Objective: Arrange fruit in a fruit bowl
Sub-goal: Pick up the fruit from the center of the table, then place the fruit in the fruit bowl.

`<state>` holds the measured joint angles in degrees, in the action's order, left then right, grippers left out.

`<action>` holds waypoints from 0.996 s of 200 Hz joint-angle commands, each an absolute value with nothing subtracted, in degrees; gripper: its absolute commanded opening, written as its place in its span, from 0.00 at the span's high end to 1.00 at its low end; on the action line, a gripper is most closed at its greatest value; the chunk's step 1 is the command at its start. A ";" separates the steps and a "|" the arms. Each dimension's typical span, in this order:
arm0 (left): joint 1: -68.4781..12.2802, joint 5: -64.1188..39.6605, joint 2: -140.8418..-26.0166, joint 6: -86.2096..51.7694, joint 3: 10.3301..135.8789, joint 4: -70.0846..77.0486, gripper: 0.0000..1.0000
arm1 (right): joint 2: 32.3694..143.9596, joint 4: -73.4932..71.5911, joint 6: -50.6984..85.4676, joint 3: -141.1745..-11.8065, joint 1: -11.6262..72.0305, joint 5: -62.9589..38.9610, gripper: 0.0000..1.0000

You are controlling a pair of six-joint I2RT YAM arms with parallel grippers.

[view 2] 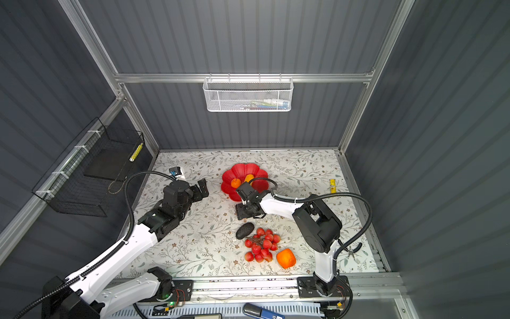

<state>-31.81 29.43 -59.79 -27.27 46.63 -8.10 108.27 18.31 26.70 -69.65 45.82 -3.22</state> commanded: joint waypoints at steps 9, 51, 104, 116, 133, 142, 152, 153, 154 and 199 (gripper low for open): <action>-31.62 30.33 -59.69 -27.12 46.55 -7.73 0.00 | 106.57 18.46 27.26 -69.04 46.32 -1.16 0.54; -31.62 30.53 -59.83 -26.81 46.49 -8.08 0.00 | 96.96 19.99 26.88 -66.06 46.30 0.97 0.62; -31.63 27.41 -61.26 -27.14 46.40 -8.91 0.00 | 88.06 20.91 22.07 -65.11 36.45 2.79 0.61; -31.63 25.28 -62.19 -27.25 46.77 -9.86 0.00 | 90.35 21.16 20.59 -67.24 33.50 1.53 0.61; -31.60 21.45 -63.07 -27.26 47.11 -11.15 0.00 | 94.43 21.31 18.42 -70.84 31.30 0.90 0.61; -31.61 19.27 -63.19 -27.28 46.87 -11.45 0.00 | 96.39 21.60 17.31 -72.77 30.75 0.80 0.61; -31.64 17.03 -63.24 -27.47 46.33 -11.74 0.00 | 98.68 21.62 16.39 -74.80 30.14 0.72 0.60; -31.60 16.82 -63.22 -27.58 46.19 -11.72 0.00 | 98.96 21.62 16.28 -75.06 30.10 0.71 0.60; -31.62 16.63 -63.20 -27.59 46.12 -11.70 0.00 | 99.22 21.62 16.18 -75.19 30.08 0.66 0.60; -31.72 2.91 -64.49 -28.21 42.56 -10.38 0.00 | 108.80 23.65 13.38 -84.20 29.02 -0.77 0.59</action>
